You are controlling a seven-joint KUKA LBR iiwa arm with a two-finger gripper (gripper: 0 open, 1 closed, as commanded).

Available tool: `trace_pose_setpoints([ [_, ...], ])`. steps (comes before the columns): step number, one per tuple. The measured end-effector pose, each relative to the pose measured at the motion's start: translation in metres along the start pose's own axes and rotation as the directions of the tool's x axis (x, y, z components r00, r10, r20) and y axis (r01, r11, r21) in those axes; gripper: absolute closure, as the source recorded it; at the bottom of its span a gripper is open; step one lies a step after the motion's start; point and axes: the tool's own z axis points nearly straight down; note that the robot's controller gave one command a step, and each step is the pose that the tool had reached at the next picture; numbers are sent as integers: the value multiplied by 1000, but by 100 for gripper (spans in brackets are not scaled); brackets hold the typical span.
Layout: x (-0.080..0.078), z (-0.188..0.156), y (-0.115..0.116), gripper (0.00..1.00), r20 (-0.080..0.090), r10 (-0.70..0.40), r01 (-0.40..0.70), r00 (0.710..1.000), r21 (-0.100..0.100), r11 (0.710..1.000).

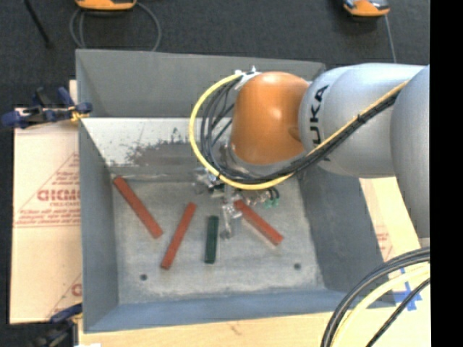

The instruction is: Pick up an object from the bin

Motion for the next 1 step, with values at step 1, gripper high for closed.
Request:
trace_pose_setpoints([
  [1, 4, 72, -15, 0, 3, -419, 419, 908, 2, 908],
])
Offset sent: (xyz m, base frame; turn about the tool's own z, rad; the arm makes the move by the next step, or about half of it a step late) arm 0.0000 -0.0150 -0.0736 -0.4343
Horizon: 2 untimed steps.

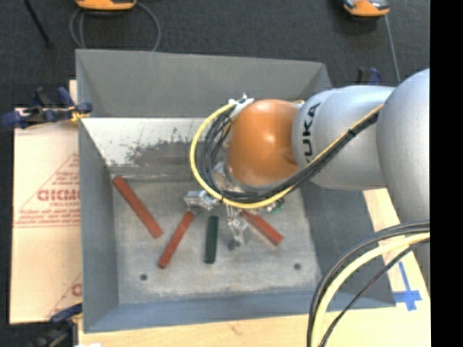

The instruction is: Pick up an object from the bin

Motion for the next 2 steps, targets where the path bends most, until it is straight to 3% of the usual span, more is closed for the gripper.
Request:
trace_pose_setpoints([
  [1, -27, 0, 30, 0, 0, -491, 491, 871, -2, 871],
  [2, -17, 0, -39, 0, -4, -516, 516, 856, -2, 856],
])
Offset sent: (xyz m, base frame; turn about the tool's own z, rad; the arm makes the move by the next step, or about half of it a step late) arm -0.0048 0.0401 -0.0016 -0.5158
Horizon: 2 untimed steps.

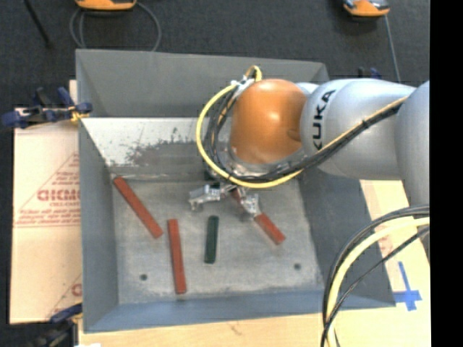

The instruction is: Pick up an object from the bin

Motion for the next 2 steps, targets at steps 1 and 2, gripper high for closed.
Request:
trace_pose_setpoints([
  [1, -25, 1, 75, 0, 3, -420, 420, 908, -6, 908],
  [2, -25, 0, 73, 100, 3, -412, 412, 911, -5, 911],
])
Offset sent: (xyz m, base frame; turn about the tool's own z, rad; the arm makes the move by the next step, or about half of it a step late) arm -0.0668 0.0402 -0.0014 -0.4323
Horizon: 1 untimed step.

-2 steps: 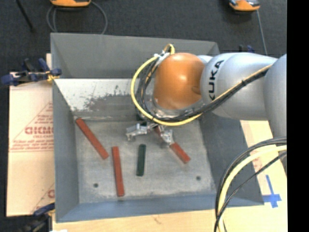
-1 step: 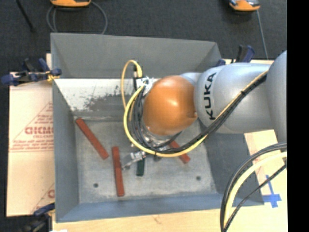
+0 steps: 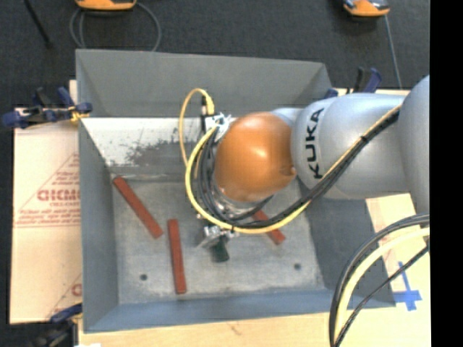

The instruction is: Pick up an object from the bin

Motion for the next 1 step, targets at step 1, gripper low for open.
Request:
trace_pose_setpoints([
  [1, 0, 0, 0, 100, 0, 1, -1, 1000, -1, 1000],
])
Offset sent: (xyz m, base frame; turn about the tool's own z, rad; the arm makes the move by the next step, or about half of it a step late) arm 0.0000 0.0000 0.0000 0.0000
